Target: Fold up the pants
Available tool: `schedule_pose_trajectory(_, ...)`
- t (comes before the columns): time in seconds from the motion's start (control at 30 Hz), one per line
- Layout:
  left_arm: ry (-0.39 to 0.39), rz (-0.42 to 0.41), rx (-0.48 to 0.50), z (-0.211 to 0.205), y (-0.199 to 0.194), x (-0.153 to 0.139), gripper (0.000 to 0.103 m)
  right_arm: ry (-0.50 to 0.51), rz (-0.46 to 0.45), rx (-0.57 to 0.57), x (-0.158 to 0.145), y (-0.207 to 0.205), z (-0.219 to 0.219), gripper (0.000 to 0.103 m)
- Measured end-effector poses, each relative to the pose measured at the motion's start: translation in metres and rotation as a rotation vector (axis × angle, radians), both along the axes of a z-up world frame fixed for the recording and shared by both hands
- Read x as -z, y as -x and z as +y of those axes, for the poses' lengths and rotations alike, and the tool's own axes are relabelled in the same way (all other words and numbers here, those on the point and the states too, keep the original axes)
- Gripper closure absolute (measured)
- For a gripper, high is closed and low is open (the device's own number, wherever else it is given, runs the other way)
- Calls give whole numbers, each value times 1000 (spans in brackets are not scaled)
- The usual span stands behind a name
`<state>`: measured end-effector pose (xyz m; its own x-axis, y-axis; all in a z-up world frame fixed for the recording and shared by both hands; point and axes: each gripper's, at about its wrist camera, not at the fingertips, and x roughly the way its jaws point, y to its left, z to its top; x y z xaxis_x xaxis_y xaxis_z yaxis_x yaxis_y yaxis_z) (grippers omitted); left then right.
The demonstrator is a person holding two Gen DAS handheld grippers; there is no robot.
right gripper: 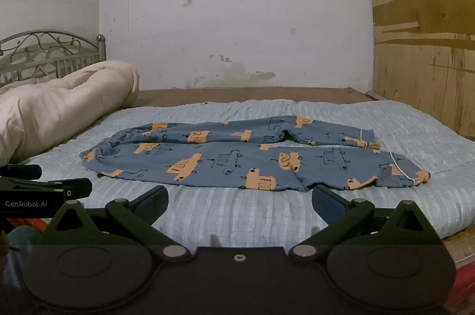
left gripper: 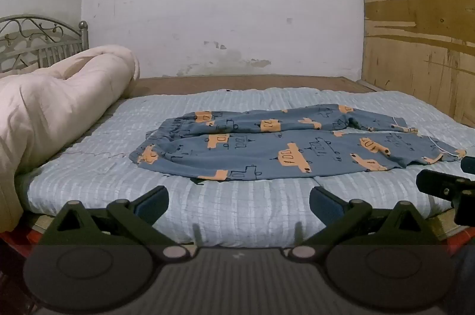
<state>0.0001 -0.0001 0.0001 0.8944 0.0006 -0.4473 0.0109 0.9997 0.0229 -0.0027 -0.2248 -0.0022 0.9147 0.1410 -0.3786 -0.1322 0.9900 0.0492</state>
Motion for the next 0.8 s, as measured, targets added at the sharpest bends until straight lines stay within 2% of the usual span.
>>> schedule_pose_trajectory(0.8,-4,-4,0,0,0,0,1,-5,0,0,0,0,-1,1)
